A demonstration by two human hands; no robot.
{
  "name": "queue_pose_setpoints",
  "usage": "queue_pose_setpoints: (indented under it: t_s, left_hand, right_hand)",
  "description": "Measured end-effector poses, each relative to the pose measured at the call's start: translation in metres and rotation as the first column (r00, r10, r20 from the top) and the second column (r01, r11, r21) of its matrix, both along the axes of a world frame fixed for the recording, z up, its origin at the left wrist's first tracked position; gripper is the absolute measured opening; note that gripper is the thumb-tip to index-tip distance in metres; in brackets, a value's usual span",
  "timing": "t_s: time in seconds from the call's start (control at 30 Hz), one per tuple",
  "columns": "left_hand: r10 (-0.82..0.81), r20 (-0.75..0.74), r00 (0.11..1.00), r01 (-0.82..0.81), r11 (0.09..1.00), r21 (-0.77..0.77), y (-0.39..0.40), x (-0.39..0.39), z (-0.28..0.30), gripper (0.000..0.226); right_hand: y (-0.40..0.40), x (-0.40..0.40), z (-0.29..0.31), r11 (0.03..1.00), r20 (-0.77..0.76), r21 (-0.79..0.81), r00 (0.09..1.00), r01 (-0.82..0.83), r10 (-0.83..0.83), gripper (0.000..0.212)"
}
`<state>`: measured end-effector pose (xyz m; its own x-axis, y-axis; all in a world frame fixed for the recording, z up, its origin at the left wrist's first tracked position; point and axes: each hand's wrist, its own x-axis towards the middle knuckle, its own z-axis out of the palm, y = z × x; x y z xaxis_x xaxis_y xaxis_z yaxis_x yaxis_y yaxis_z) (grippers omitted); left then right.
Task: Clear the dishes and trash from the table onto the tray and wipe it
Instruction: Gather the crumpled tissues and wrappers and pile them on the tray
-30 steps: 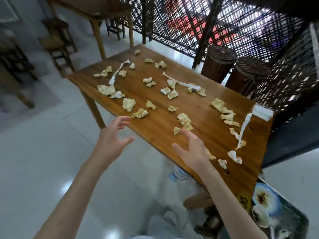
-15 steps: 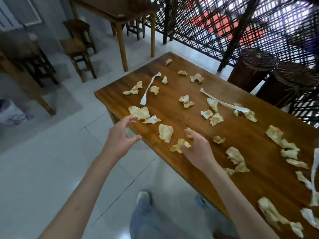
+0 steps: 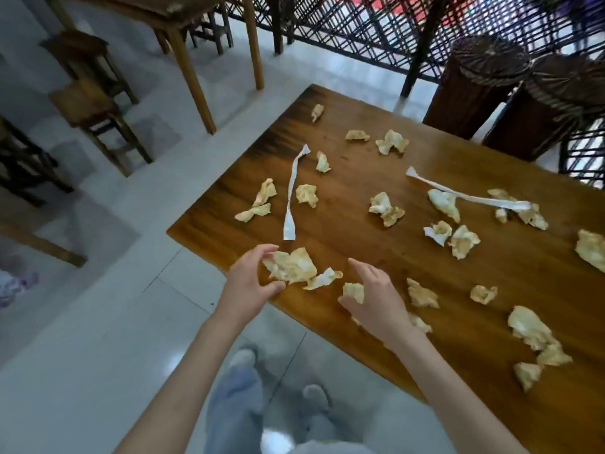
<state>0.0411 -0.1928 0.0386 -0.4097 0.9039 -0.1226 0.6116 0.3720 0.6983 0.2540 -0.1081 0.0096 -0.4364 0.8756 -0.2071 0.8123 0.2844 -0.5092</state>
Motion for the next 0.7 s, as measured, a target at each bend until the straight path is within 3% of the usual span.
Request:
queue_pose_setpoints:
  t_s: [0.17, 0.3, 0.53, 0.7]
  left_hand:
    - [-0.175, -0.037, 0.984, 0.172, 0.983, -0.057, 0.037, -0.033, -0.045, 0.069]
    - [-0.356, -0.147, 0.923, 0.348, 0.934, -0.080, 0.057, -0.047, -0.080, 0.078]
    - [-0.577, -0.294, 0.762, 0.596, 0.802, -0.031, 0.078, -0.056, -0.114, 0.075]
    - [-0.543, -0.314, 0.778, 0.581, 0.814, 0.031, 0.090, -0.049, -0.124, 0.064]
  right_hand:
    - [0.001, -0.037, -0.028, 0.999, 0.078, -0.020, 0.996, 0.040, -0.039, 0.084]
    - [-0.001, -0.066, -0.053, 0.984, 0.109, -0.007, 0.979, 0.177, -0.175, 0.086]
    - [-0.008, -0.090, -0.081, 0.964, 0.148, 0.138, 0.958, 0.226, -0.246, 0.049]
    - [-0.002, -0.086, -0.087, 0.959, 0.109, 0.186, 0.966, 0.213, -0.236, 0.035]
